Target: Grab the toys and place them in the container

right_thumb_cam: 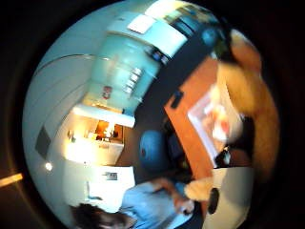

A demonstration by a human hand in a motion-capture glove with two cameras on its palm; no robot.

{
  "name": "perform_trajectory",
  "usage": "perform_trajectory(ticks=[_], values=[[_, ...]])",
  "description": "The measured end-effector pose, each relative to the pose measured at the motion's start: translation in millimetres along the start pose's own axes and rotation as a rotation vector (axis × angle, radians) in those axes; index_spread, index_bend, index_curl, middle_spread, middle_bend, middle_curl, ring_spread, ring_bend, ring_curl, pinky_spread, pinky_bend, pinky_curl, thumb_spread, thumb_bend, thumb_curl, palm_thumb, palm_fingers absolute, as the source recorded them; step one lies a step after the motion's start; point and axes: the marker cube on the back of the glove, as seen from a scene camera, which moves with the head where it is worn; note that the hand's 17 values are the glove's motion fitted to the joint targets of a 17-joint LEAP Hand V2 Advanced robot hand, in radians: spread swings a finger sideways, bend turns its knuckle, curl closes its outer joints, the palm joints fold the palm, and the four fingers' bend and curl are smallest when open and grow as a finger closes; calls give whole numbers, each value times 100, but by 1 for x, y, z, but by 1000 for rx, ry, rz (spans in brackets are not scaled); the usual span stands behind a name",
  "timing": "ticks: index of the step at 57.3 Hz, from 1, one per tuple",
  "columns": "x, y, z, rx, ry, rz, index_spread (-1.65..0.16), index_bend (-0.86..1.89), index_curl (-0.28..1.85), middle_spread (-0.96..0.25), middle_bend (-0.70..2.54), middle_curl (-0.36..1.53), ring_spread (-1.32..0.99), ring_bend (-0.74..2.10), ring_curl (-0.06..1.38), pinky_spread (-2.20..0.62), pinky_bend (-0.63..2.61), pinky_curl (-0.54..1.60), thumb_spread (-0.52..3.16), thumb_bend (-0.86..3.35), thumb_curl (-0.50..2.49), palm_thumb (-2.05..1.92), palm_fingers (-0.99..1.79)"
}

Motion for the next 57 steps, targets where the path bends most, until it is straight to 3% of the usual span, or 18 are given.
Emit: perform_trajectory(ticks=[1,5,6,12,25,42,48,57], values=[[3,1,3,-34,24,19,-26,20,47,3,19,34,-20,91,56,-33,120,49,81,35,118,83,52],[12,2,9,-64,131,62,-27,6,43,5,16,34,-11,66,54,-23,134,54,109,20,102,46,-17],[13,3,10,-53,150,62,-28,4,40,5,16,33,-9,61,52,-20,134,52,112,16,98,37,-20],[27,20,11,12,157,40,-29,5,28,5,15,30,-4,51,41,-10,132,46,126,0,79,10,-19],[93,104,23,-7,48,61,-30,16,26,4,15,29,0,51,38,-2,123,41,141,-3,56,-5,-10],[230,204,86,-172,-64,327,-30,20,32,4,16,28,0,43,36,0,109,35,152,-3,37,-5,-7],[258,221,107,-150,-15,401,-30,20,33,3,15,27,0,39,35,0,105,34,155,-2,33,-5,-7],[274,231,126,-50,67,385,-30,20,35,4,16,27,0,34,34,1,97,32,156,-2,28,-5,-8]])
